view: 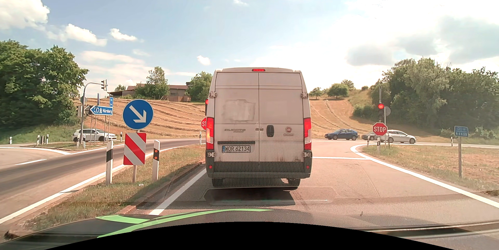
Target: Follow the waypoints while adhering to traffic rules and regulations
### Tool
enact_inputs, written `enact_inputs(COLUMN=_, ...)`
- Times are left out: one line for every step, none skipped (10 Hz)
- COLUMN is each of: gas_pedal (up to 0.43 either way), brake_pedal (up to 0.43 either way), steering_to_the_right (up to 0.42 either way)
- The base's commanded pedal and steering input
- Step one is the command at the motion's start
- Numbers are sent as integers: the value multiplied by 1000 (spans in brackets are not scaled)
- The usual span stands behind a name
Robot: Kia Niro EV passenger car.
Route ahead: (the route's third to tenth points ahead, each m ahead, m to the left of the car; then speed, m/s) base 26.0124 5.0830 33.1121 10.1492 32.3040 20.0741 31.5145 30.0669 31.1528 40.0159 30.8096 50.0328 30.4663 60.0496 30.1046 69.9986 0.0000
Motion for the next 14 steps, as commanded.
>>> enact_inputs(gas_pedal=0, brake_pedal=323, steering_to_the_right=-2)
enact_inputs(gas_pedal=0, brake_pedal=323, steering_to_the_right=-2)
enact_inputs(gas_pedal=0, brake_pedal=323, steering_to_the_right=-2)
enact_inputs(gas_pedal=0, brake_pedal=323, steering_to_the_right=-2)
enact_inputs(gas_pedal=0, brake_pedal=323, steering_to_the_right=-2)
enact_inputs(gas_pedal=0, brake_pedal=323, steering_to_the_right=-2)
enact_inputs(gas_pedal=0, brake_pedal=323, steering_to_the_right=-2)
enact_inputs(gas_pedal=0, brake_pedal=323, steering_to_the_right=-2)
enact_inputs(gas_pedal=0, brake_pedal=323, steering_to_the_right=-2)
enact_inputs(gas_pedal=0, brake_pedal=323, steering_to_the_right=-2)
enact_inputs(gas_pedal=0, brake_pedal=323, steering_to_the_right=-2)
enact_inputs(gas_pedal=0, brake_pedal=323, steering_to_the_right=-2)
enact_inputs(gas_pedal=0, brake_pedal=323, steering_to_the_right=-2)
enact_inputs(gas_pedal=0, brake_pedal=323, steering_to_the_right=-2)
